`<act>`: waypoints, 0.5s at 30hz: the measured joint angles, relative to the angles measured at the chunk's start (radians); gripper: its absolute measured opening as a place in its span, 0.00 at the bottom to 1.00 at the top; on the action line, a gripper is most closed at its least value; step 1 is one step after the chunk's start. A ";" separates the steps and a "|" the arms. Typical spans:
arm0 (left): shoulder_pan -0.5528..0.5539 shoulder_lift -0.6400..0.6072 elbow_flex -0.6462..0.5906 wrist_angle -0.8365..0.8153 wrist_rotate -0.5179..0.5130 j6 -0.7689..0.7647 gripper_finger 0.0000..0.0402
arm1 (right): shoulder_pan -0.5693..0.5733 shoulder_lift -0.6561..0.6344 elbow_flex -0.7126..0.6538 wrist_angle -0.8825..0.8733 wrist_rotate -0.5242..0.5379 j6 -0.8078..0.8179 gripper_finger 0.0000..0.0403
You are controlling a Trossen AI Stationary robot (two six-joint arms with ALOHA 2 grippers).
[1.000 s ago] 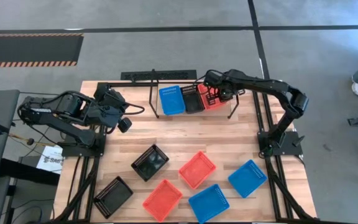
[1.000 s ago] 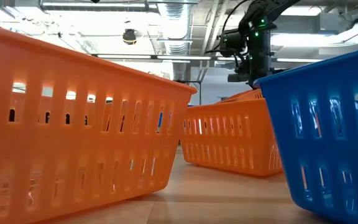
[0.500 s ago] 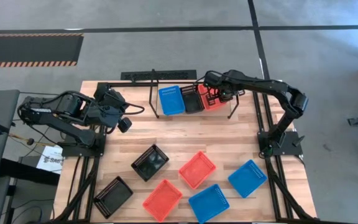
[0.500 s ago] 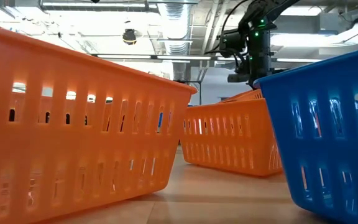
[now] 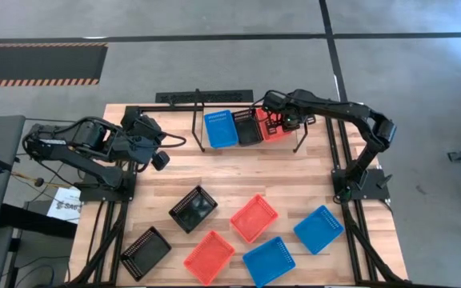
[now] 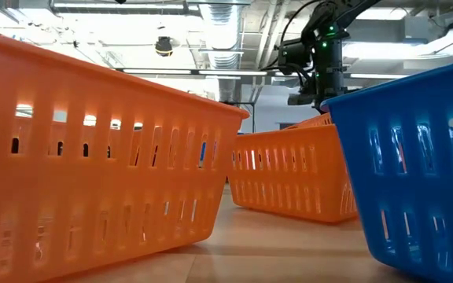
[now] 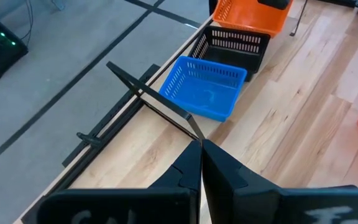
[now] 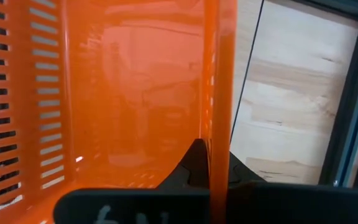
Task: Stack baskets on shelf by color
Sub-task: Put the top orange bin on the shelf
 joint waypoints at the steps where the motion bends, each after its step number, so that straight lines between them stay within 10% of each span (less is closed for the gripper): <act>1: 0.000 0.000 0.000 0.000 0.000 0.007 0.00 | 0.000 0.000 0.000 0.000 0.000 0.001 0.00; 15: 0.000 0.000 0.000 0.000 0.000 0.020 0.00 | 0.000 0.000 0.000 0.000 0.002 -0.028 0.12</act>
